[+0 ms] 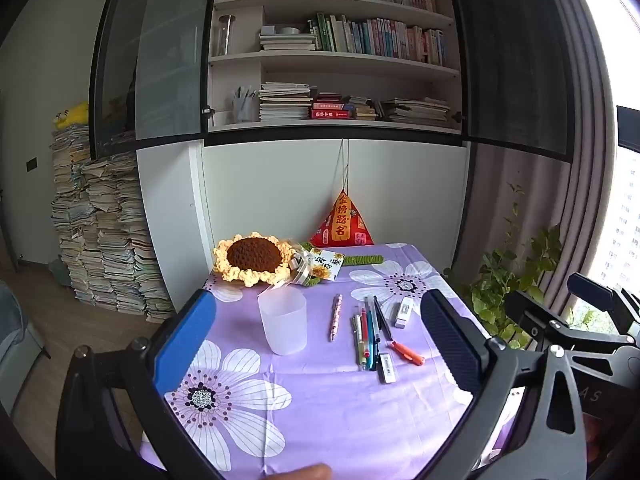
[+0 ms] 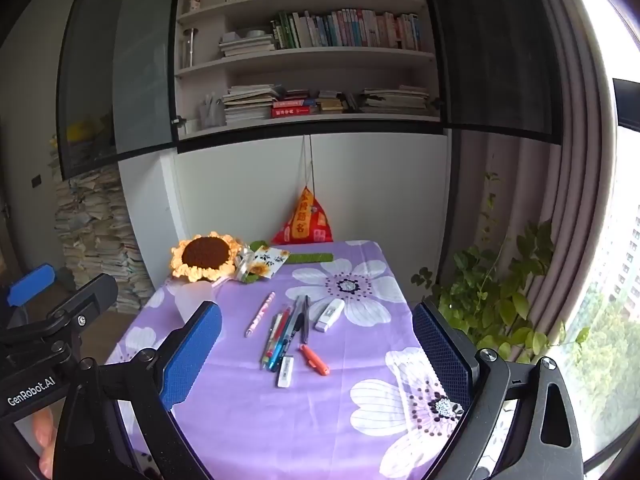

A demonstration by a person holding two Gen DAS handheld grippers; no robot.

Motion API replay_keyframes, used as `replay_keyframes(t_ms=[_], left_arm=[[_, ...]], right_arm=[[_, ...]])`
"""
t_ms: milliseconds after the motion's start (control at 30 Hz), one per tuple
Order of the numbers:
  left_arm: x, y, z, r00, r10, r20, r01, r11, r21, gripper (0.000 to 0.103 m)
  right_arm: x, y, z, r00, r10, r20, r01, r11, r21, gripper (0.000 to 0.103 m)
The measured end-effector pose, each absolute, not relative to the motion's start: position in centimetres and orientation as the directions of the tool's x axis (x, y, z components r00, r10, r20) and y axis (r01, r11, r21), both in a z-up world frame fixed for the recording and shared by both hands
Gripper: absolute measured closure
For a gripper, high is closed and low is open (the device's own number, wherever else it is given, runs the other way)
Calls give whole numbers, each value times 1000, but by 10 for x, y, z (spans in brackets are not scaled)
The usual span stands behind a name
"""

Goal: Organize stationery

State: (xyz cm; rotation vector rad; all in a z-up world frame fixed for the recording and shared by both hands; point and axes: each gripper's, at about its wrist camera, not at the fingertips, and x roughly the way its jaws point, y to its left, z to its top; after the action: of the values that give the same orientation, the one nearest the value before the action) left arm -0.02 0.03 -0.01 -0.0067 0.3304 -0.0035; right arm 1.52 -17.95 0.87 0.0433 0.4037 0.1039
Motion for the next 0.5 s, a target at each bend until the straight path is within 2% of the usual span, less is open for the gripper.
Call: replay_keyframes(t_ms=[500], left_arm=[[6,-4,-5,941,2,-339,-2,1000,2,1]], right_arm=[[23,-181,0,911,111,-397,-91,993,69,6]])
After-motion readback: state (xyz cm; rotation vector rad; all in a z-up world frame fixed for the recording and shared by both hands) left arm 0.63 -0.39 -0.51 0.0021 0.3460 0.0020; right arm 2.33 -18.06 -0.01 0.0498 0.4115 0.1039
